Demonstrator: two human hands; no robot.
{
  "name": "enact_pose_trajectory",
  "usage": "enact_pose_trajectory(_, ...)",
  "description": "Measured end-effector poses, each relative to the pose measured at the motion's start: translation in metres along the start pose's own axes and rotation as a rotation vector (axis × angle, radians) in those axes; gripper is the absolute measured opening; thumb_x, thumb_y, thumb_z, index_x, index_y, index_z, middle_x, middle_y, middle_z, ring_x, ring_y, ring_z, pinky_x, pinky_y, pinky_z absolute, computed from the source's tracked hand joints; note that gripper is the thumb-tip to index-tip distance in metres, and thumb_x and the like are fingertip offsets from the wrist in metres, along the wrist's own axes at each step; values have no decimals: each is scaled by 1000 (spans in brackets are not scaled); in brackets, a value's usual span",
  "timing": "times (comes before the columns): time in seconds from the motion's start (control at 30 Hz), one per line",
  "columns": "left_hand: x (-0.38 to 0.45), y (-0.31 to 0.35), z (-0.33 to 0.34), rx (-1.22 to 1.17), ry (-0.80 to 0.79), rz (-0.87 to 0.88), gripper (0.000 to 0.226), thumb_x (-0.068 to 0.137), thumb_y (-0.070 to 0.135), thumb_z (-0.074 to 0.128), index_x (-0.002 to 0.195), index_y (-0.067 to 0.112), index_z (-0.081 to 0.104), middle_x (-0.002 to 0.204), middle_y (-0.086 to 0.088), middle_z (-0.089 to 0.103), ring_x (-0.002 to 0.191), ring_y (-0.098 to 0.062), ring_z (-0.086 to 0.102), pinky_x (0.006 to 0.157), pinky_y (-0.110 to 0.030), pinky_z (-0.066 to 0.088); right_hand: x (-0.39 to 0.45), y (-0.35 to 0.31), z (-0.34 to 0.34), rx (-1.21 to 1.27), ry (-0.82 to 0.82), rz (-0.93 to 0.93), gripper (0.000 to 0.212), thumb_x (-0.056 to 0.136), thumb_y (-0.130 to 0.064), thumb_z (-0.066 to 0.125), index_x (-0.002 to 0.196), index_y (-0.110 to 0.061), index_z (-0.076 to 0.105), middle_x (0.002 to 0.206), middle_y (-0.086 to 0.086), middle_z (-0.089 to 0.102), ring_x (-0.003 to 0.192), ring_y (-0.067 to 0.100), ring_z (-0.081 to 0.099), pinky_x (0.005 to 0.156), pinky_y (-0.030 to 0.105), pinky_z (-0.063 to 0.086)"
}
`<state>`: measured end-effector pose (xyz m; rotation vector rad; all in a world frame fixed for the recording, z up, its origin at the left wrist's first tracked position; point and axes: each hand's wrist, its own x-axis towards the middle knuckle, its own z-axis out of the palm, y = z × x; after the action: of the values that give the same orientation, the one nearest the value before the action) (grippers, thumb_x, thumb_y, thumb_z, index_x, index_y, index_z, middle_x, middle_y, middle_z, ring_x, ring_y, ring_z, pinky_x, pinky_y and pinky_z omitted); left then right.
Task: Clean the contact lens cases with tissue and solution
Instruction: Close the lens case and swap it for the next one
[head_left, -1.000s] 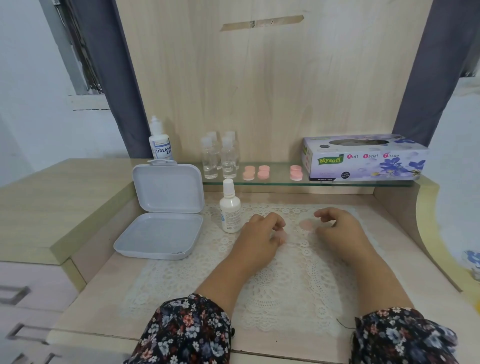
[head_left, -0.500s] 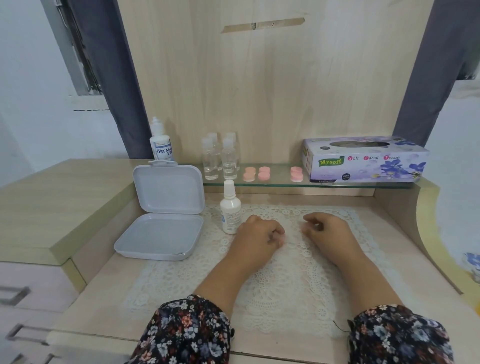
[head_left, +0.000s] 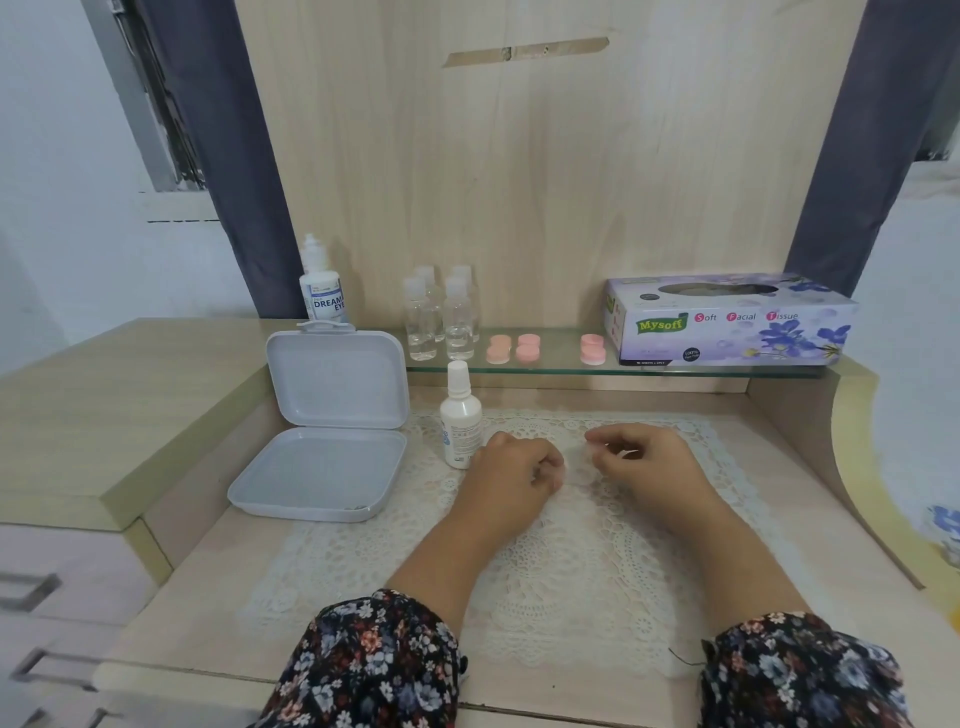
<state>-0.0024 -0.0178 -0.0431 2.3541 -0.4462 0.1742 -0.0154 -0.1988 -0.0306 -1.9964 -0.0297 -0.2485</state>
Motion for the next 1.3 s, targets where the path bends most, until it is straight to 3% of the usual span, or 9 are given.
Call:
enact_pose_trajectory(0.13,0,0,0,9,2,8,14,88,32,64,100,37,66,105,3,50,102,-20,54,97,-39,45,-3,-4,1,-20,-68,9,22,86,-11,66,93,-31,74,81,-4,69,52,1,54,58,15,48)
enact_pose_trajectory(0.4,0,0,0,14,-2,5,13,87,32,63,97,41,65,104,3,52,102,-21,53,97,-40,45,-5,-7,0,-76,-142,-3,26,85,-6,64,94,-29,74,64,-15,67,54,-4,58,56,11,45)
enact_pose_trajectory(0.53,0,0,0,11,5,0,15,87,32,63,98,41,65,105,3,52,102,-22,53,96,-41,45,-6,-7,1,-85,-157,-21,28,84,-4,63,94,-27,74,75,-14,69,56,-7,59,56,9,44)
enact_pose_trajectory(0.7,0,1,-1,3,11,9,16,88,29,64,101,38,66,101,6,51,104,-20,52,98,-40,44,-7,-9,0,-84,-185,-31,28,84,-3,62,94,-27,73,65,-15,68,53,-6,59,53,8,43)
enact_pose_trajectory(0.87,-1,4,-2,12,7,24,17,88,26,64,103,34,67,97,7,49,104,-19,52,99,-41,42,-6,-7,1,-109,-195,-46,30,84,-2,62,93,-29,71,70,-12,70,54,-5,60,53,8,44)
enact_pose_trajectory(1.0,-2,5,-3,5,5,15,16,89,27,64,103,34,67,97,8,49,105,-19,51,99,-41,42,-3,-3,3,-148,-183,-61,25,84,-9,66,95,-31,70,85,-6,71,61,-5,61,56,9,45)
enact_pose_trajectory(1.13,-3,6,-4,39,2,42,17,91,27,62,107,29,68,90,13,46,106,-17,51,100,-39,41,-1,-1,4,-208,-148,-90,21,82,-20,73,101,-30,68,92,-10,65,77,2,59,62,9,41)
enact_pose_trajectory(1.3,-1,2,-1,28,0,-2,14,90,34,61,102,40,65,106,3,52,103,-21,53,96,-40,45,0,-1,3,-203,-138,-85,52,76,-20,79,120,-37,56,106,-11,56,90,4,52,69,11,40)
